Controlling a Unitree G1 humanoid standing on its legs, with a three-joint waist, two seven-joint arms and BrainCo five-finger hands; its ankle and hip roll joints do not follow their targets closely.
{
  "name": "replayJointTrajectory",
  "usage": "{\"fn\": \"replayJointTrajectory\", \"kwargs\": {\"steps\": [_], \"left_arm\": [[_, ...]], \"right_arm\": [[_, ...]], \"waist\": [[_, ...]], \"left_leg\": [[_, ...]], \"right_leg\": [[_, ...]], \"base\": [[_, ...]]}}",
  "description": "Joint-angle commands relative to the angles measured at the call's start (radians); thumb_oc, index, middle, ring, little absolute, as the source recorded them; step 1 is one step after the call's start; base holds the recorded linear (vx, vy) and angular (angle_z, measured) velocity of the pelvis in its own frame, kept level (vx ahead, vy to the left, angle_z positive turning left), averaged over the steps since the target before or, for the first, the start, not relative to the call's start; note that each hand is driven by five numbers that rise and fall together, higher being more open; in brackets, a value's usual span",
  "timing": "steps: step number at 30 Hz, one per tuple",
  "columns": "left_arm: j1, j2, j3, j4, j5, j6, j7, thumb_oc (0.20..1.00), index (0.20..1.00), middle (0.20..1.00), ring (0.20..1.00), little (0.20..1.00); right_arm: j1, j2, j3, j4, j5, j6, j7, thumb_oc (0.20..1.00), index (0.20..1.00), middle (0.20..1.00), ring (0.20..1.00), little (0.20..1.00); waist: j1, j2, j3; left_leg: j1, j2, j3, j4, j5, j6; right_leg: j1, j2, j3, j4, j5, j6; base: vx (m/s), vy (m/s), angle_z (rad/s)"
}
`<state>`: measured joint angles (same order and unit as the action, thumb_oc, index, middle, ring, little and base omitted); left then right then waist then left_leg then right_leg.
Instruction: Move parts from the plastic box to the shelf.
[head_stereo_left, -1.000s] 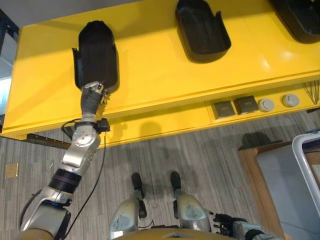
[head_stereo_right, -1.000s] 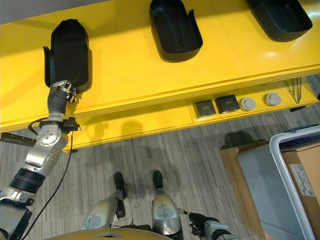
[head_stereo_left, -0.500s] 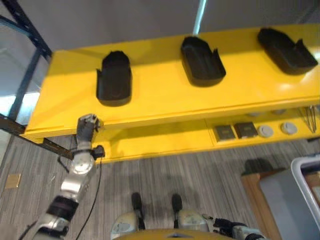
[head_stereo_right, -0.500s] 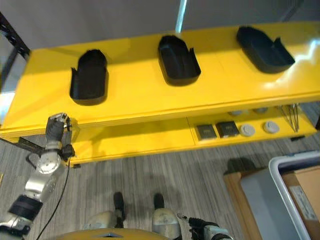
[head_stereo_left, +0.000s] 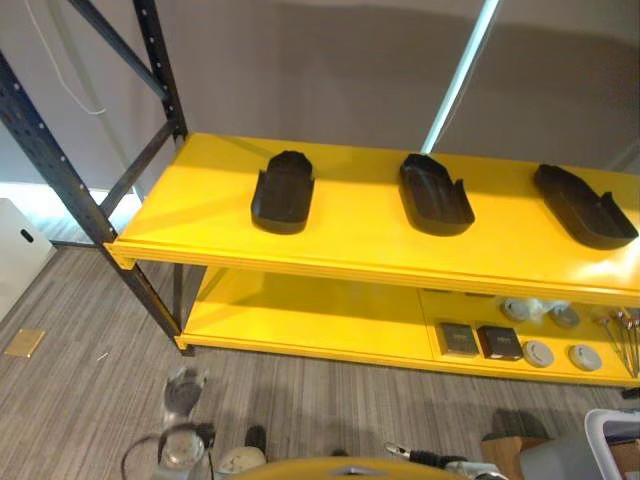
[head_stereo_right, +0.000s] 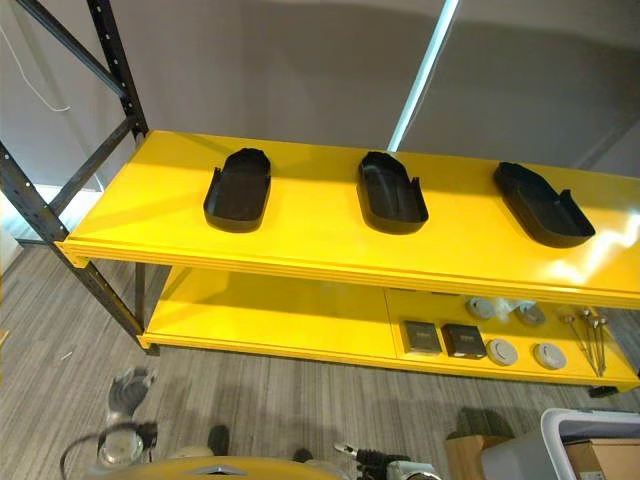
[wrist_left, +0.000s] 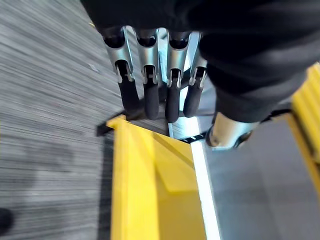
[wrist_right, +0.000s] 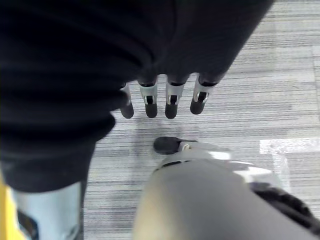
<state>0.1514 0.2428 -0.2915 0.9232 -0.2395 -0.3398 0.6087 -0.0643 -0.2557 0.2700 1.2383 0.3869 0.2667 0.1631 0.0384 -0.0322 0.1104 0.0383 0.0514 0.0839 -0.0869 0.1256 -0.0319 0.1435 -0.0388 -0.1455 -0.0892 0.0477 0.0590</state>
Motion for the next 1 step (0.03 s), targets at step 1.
{"fn": "replayJointTrajectory", "kwargs": {"steps": [1], "left_arm": [[-0.088,0.007,0.08,0.031,-0.102,-0.056,0.016,1.0,1.0,1.0,1.0,1.0]], "right_arm": [[-0.037,-0.009,0.02,0.053,-0.004,0.015,-0.009,1.0,1.0,1.0,1.0,1.0]], "waist": [[0.007,-0.009,0.052]], "left_leg": [[0.101,-0.037,0.032,0.0,-0.195,0.018]], "right_leg": [[0.021,-0.015,-0.011,0.002,-0.057,0.025]], "base": [[0.0,0.0,0.0]]}}
